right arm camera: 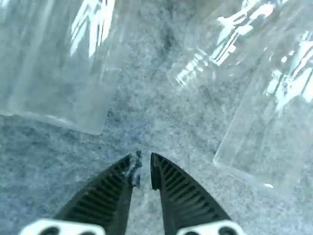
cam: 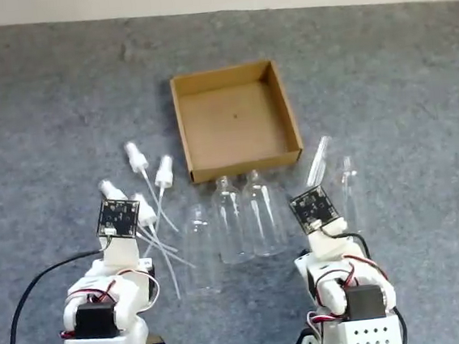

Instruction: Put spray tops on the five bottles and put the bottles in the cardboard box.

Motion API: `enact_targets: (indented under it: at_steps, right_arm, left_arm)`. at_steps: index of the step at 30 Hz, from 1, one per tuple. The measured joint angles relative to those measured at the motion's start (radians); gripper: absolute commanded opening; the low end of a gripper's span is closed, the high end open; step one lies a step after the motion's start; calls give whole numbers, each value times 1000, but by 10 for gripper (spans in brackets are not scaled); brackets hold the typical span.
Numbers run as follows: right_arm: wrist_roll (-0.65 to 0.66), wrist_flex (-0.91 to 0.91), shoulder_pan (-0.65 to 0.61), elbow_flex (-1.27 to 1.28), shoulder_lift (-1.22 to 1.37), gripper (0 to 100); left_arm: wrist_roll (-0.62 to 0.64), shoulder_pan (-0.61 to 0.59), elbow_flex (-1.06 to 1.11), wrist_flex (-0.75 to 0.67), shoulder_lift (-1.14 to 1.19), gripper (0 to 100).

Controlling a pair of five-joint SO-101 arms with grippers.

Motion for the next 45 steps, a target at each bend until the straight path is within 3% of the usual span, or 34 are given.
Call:
enact_targets:
  at_steps: [36,45]
  right_arm:
    - [0,-3,0,0,0,9]
    - [0,-173,3,0,0,10]
  left_arm:
    - [0,0,0,0,0,11]
    - [0,0,0,0,0,11]
